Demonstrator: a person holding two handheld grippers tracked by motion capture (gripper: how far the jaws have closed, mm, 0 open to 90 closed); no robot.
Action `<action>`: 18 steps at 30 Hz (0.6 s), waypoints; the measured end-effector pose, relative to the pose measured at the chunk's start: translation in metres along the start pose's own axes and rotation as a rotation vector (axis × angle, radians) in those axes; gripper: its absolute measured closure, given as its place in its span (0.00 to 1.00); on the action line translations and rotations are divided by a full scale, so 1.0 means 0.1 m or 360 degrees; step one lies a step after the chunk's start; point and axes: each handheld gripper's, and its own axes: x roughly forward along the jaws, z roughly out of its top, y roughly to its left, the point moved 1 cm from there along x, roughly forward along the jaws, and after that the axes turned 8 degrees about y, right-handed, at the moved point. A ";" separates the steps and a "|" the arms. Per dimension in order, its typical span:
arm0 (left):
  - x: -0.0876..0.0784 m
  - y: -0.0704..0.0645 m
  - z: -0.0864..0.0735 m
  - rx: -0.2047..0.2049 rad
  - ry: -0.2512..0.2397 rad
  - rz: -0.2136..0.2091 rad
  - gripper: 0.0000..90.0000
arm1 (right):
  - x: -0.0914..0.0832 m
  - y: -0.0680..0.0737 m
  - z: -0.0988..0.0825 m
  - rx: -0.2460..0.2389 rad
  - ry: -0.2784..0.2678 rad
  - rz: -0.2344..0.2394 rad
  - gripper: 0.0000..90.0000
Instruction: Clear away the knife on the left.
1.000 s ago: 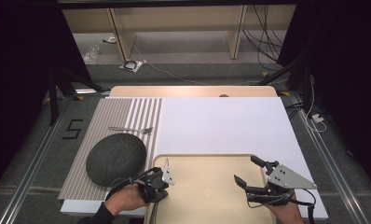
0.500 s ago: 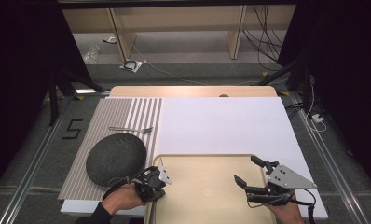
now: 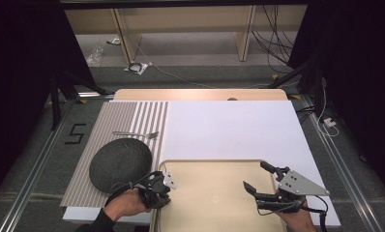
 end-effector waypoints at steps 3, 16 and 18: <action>-0.06 0.03 0.01 -0.0027 -0.0036 -0.0010 0.74 | 0.00 -0.01 -0.01 0.0002 -0.0008 -0.0001 0.22; -0.18 0.18 0.03 -0.0200 -0.0186 0.0101 0.38 | -0.03 -0.03 -0.03 0.0018 -0.0018 -0.0002 0.22; -0.19 0.20 0.02 -0.0218 -0.0211 0.0120 0.35 | -0.03 -0.03 -0.03 0.0023 -0.0020 -0.0002 0.22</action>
